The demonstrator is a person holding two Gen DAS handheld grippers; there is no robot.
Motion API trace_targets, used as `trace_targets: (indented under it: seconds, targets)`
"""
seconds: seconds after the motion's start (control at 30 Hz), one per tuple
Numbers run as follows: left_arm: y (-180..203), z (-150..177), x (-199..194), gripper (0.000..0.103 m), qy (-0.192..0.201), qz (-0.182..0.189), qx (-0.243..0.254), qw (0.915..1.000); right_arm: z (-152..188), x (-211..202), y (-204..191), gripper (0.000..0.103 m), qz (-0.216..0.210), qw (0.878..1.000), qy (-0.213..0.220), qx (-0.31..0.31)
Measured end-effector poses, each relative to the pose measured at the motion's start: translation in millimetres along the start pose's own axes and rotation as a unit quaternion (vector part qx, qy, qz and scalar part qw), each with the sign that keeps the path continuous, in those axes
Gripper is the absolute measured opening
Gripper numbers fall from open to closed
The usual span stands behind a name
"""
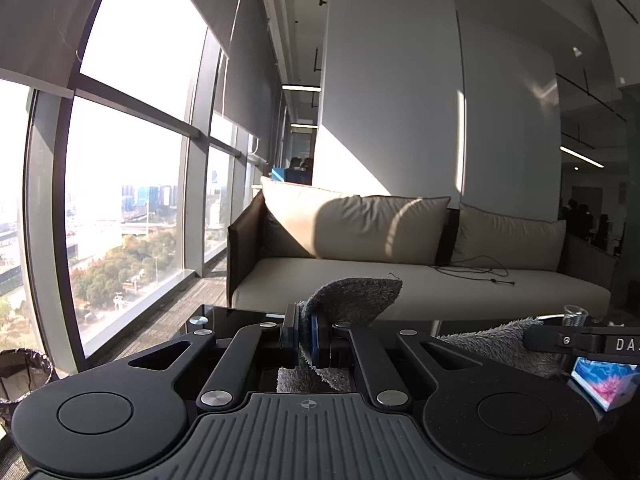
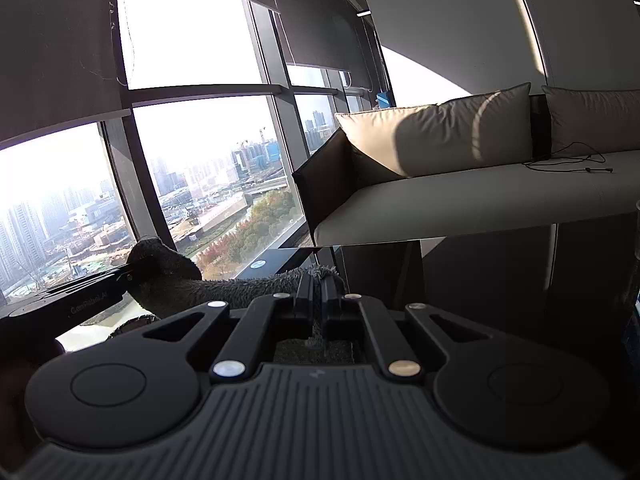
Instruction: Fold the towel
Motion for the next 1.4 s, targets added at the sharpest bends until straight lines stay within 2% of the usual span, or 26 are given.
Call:
trace_targets:
  seconds: [0.23, 0.37, 0.67, 0.97, 1.1, 1.27, 1.3, 1.33, 1.37, 1.4]
  targets:
    - [-9.9, 9.1, 44.7, 0.005, 0.002, -0.023, 0.006, 0.9997, 9.0, 53.9, 17.6, 0.004, 0.018, 1.000, 0.013, 0.002]
    - [-9.8, 20.7, 72.9, 0.005, -0.009, -0.021, 0.011, 0.9997, 20.5, 84.5, 31.8, 0.004, 0.024, 1.000, -0.001, 0.008]
    - [-8.3, 54.8, 126.5, 0.005, -0.063, -0.007, 0.022, 0.9977, 49.5, 141.6, 59.2, 0.004, 0.046, 0.997, -0.059, 0.023]
    - [-23.6, 79.8, 155.1, 0.006, -0.113, 0.002, 0.017, 0.9935, 52.3, 176.0, 67.3, 0.004, 0.048, 0.995, -0.078, 0.044]
    - [-33.2, 92.7, 166.1, 0.009, -0.143, 0.011, -0.008, 0.9897, 57.7, 185.2, 72.7, 0.004, 0.046, 0.992, -0.094, 0.073]
    - [-43.3, 102.6, 172.9, 0.015, -0.159, 0.021, -0.026, 0.9866, 65.9, 197.1, 81.7, 0.004, 0.055, 0.987, -0.109, 0.101]
    - [-47.1, 104.6, 173.8, 0.020, -0.163, 0.020, -0.029, 0.9860, 66.4, 198.4, 84.1, 0.005, 0.058, 0.987, -0.108, 0.108]
    - [-49.9, 105.8, 174.3, 0.025, -0.166, 0.019, -0.033, 0.9854, 66.8, 199.6, 86.5, 0.014, 0.060, 0.986, -0.106, 0.115]
    - [-52.8, 106.3, 174.4, 0.029, -0.167, 0.018, -0.037, 0.9851, 67.4, 199.9, 89.2, 0.030, 0.064, 0.985, -0.105, 0.122]
    - [-56.6, 106.8, 174.5, 0.039, -0.167, 0.016, -0.041, 0.9850, 67.6, 199.9, 91.5, 0.039, 0.066, 0.984, -0.103, 0.129]
Point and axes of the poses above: each gripper's, at about its wrist camera, not at the fingertips, and x roughly the way its jaws point, y to its right, z to its underside, the point moved 10 cm from there along x, roughly the way its jaws point, and after that the axes turned 3 degrees about x, right-handed, at the moved point
